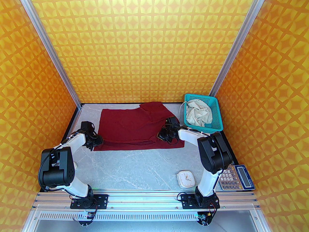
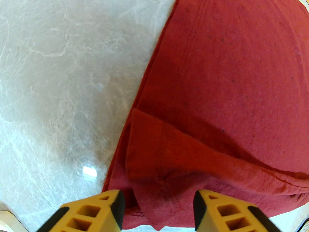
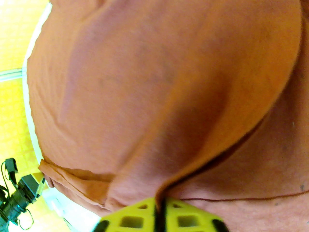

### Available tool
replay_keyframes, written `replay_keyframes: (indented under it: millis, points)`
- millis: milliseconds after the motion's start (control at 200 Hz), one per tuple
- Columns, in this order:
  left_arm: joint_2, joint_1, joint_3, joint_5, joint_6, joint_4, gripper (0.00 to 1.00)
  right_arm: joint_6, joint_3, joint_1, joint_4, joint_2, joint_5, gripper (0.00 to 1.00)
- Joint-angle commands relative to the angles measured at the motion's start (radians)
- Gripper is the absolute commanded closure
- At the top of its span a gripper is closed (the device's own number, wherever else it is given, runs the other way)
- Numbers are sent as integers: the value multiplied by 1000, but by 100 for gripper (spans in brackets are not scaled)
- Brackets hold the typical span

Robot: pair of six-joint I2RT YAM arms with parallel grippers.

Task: Fold and stack the mixed laundry pile

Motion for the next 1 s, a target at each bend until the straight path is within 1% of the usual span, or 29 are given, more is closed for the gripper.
replay_keyframes:
  millis: [0,290,455,555,615,710,835,910,995]
  points:
    - [3,-5,42,-8,21,6,55,-2,70,2,13,36,-10,100]
    - [26,-4,81,-26,17,8,63,-16,261,1,-10,144,2,100]
    - [7,-4,72,-32,16,4,63,-20,364,-1,-24,211,6,100]
    - [-12,-4,47,-32,24,1,57,-26,416,-1,-38,255,2,100]
    - [-23,-4,28,-33,25,-2,54,-28,431,-3,-39,281,3,100]
    - [-36,-5,2,-24,27,-2,53,-27,455,-2,-45,314,-1,100]
    - [-15,-5,8,-20,61,-8,52,-15,455,-2,-32,331,-12,100]
    - [13,-5,31,-19,63,-13,53,-16,452,-2,-32,328,-11,100]
    - [47,-5,58,-20,64,-12,57,-21,450,-2,-37,322,-9,100]
